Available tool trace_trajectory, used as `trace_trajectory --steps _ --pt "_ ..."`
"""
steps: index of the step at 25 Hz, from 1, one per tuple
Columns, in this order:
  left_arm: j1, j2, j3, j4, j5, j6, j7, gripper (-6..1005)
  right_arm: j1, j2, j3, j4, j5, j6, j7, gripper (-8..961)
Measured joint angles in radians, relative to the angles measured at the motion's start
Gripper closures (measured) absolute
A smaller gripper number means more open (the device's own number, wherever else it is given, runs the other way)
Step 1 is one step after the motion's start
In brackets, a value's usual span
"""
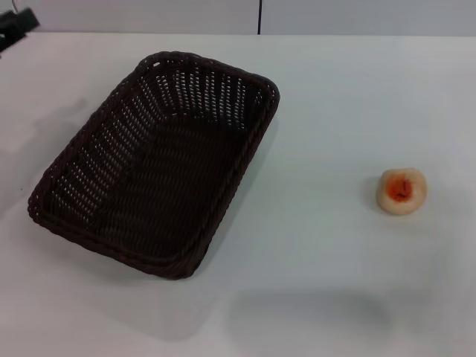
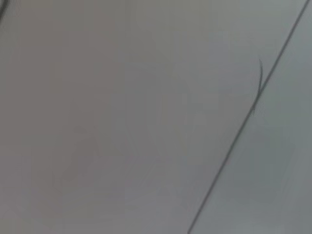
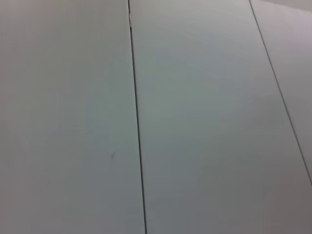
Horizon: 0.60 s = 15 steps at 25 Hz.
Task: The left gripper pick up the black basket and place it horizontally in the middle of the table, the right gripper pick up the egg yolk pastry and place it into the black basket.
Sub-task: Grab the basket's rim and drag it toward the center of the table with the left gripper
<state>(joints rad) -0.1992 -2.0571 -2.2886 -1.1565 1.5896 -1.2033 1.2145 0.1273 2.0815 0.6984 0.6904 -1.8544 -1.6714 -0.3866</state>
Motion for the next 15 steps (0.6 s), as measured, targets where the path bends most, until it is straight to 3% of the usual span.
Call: trace_trajectory --steps 10,15 --pt "-0.034 -0.003 0.102 -0.107 0.29 0.028 -0.105 510 0.0 0.001 0.0 0.001 0.0 -0.001 0.0 454" --pt "-0.049 -0.003 0.142 -0.117 0.359 0.032 -0.118 495 0.0 0.003 0.0 0.002 0.0 -0.002 0.0 454"
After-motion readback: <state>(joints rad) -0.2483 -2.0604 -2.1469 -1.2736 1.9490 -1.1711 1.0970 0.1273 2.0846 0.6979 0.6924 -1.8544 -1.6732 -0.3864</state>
